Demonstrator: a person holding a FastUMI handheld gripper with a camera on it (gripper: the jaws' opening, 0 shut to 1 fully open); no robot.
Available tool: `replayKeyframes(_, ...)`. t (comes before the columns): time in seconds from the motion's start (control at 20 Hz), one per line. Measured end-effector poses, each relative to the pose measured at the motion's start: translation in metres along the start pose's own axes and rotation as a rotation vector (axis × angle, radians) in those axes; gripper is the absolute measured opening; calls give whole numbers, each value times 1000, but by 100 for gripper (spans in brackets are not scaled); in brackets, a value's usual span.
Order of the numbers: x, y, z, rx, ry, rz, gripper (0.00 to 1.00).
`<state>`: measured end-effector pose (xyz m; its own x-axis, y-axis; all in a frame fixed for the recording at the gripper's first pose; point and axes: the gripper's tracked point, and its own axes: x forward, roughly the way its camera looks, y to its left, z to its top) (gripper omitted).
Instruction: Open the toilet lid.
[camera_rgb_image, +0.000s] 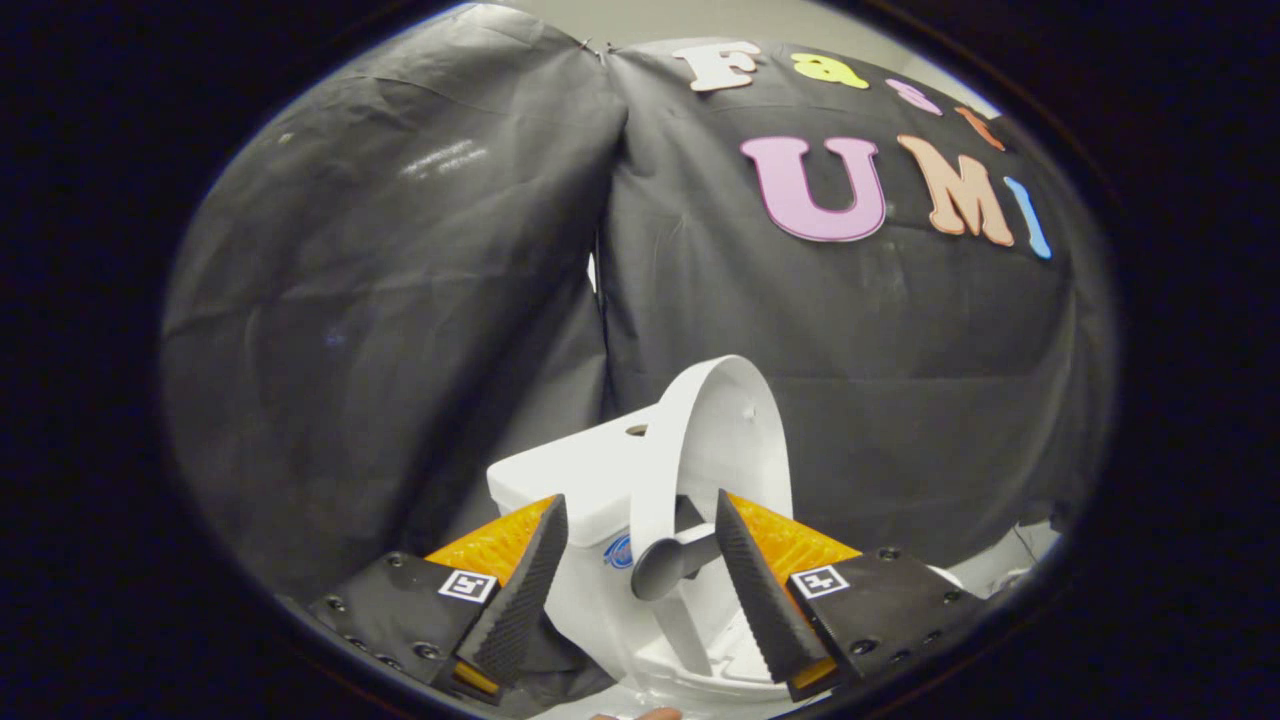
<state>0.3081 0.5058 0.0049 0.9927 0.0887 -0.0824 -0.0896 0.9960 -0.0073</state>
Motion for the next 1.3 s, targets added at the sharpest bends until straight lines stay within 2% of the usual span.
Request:
replayKeyframes(0.25,-14,-28,34,11,-70,-33,91)
replayKeyframes(0.4,-27,-55,56,69,-110,-52,91)
replayKeyframes(0.6,-53,-111,89,86,-169,-153,90)
replayKeyframes(0.75,-74,-145,115,90,-225,-191,88)
replayKeyframes(1.0,-109,-210,128,45,-228,-269,88)
replayKeyframes(1.1,-122,-232,130,31,-223,-280,88)
replayKeyframes(1.3,-147,-263,128,59,-230,-245,88)
